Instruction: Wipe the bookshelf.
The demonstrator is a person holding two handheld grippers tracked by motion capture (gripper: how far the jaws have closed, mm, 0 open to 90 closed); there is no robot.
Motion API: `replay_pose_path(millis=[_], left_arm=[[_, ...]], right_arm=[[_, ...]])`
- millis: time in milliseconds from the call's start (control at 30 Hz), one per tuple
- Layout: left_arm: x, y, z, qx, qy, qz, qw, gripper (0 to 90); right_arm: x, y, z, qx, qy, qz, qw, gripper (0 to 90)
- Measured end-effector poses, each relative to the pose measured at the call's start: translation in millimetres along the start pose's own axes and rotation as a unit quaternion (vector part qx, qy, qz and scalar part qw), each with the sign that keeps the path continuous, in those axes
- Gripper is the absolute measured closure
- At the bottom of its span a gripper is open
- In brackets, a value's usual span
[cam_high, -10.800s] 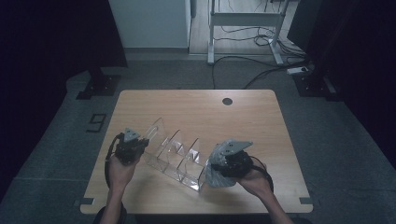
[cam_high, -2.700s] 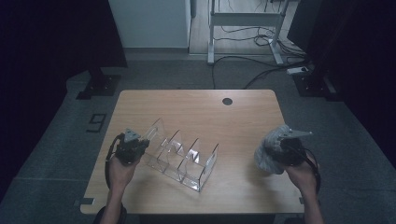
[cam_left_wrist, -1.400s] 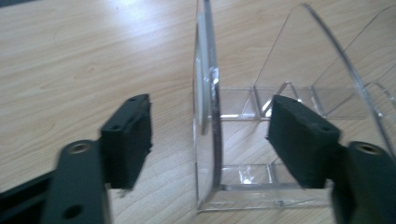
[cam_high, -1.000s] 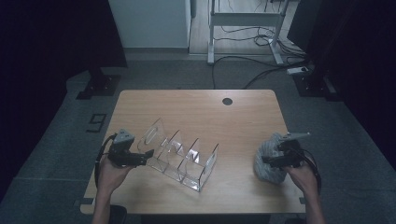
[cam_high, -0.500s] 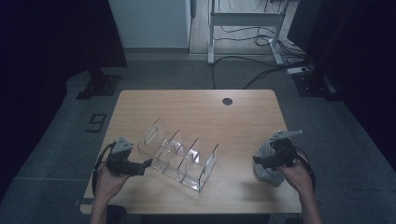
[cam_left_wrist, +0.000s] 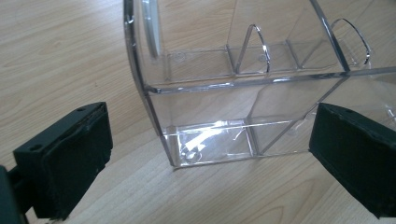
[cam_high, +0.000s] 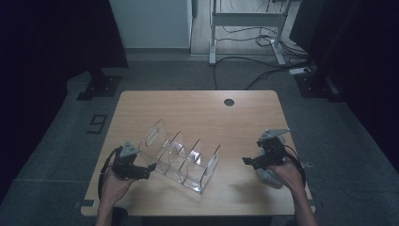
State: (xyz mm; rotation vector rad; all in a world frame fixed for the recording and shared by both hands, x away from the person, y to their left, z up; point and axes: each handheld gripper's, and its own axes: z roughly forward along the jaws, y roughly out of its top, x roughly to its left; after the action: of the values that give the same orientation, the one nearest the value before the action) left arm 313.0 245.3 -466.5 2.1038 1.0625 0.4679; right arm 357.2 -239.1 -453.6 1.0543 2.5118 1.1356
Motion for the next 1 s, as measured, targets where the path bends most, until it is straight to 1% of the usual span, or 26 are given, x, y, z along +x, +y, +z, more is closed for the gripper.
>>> replay_pose_path(millis=[100, 133, 167, 233, 333, 467, 633, 667, 767, 833, 900, 933, 967, 1000], left_arm=[[0.1, 0.2, 2.3, 0.001, 0.002, 0.001, 1.0000, 0.0], [0.5, 0.3, 4.0, 0.003, -0.001, 0.002, 1.0000, 0.0], [0.5, 0.3, 4.0, 0.003, -0.001, 0.002, 1.0000, 0.0], [0.8, -0.1, 5.5, 0.005, -0.005, 0.004, 1.0000, 0.0], [1.7, 0.4, 7.1, 0.004, -0.004, 0.005, 1.0000, 0.0], [2.2, 2.0, 8.8, 0.004, -0.001, 0.006, 1.0000, 0.0], [3.3, 3.5, 10.9, 0.003, 0.000, 0.003, 1.0000, 0.0], [3.3, 3.8, 11.4, 0.002, 0.002, 0.002, 1.0000, 0.0], [3.3, 5.3, 13.5, 0.002, 0.000, 0.002, 1.0000, 0.0], [3.2, 6.3, 15.6, 0.001, -0.003, 0.000, 1.0000, 0.0], [2.5, 8.1, 17.7, 0.003, -0.002, 0.002, 1.0000, 0.0], [2.2, 9.8, 19.4, 0.002, 0.002, 0.003, 1.0000, 0.0], [2.2, 9.8, 19.4, 0.002, 0.002, 0.003, 1.0000, 0.0], [2.0, 11.2, 21.0, 0.003, 0.002, 0.002, 1.0000, 0.0]], right_arm=[[2.9, 7.1, 8.7, 0.002, 0.010, -0.010, 0.9999, 0.8], [4.4, 10.8, 15.0, 0.000, 0.021, -0.012, 0.9997, 1.1], [4.4, 10.8, 15.0, 0.000, 0.021, -0.012, 0.9997, 1.1], [6.6, 13.3, 21.2, 0.003, 0.025, -0.019, 0.9995, 1.3], [10.3, 15.7, 28.6, 0.004, 0.038, -0.023, 0.9990, 1.9], [18.9, 18.6, 35.6, 0.006, 0.050, -0.030, 0.9983, 3.5], [24.2, 19.2, 40.5, 0.009, 0.054, -0.036, 0.9979, 5.5], [27.4, 19.5, 43.3, 0.012, 0.058, -0.043, 0.9974, 7.4], [31.5, 20.4, 45.9, 0.016, 0.062, -0.048, 0.9968, 8.7], [35.8, 23.5, 48.6, 0.012, 0.066, -0.046, 0.9967, 12.8], [37.3, 24.6, 49.2, 0.009, 0.069, -0.046, 0.9965, 12.8], [40.7, 26.8, 49.7, 0.009, 0.067, -0.052, 0.9964, 14.0], [40.7, 26.8, 49.7, 0.009, 0.067, -0.052, 0.9964, 14.0], [43.8, 29.1, 50.5, 0.004, 0.070, -0.057, 0.9959, 15.6]])
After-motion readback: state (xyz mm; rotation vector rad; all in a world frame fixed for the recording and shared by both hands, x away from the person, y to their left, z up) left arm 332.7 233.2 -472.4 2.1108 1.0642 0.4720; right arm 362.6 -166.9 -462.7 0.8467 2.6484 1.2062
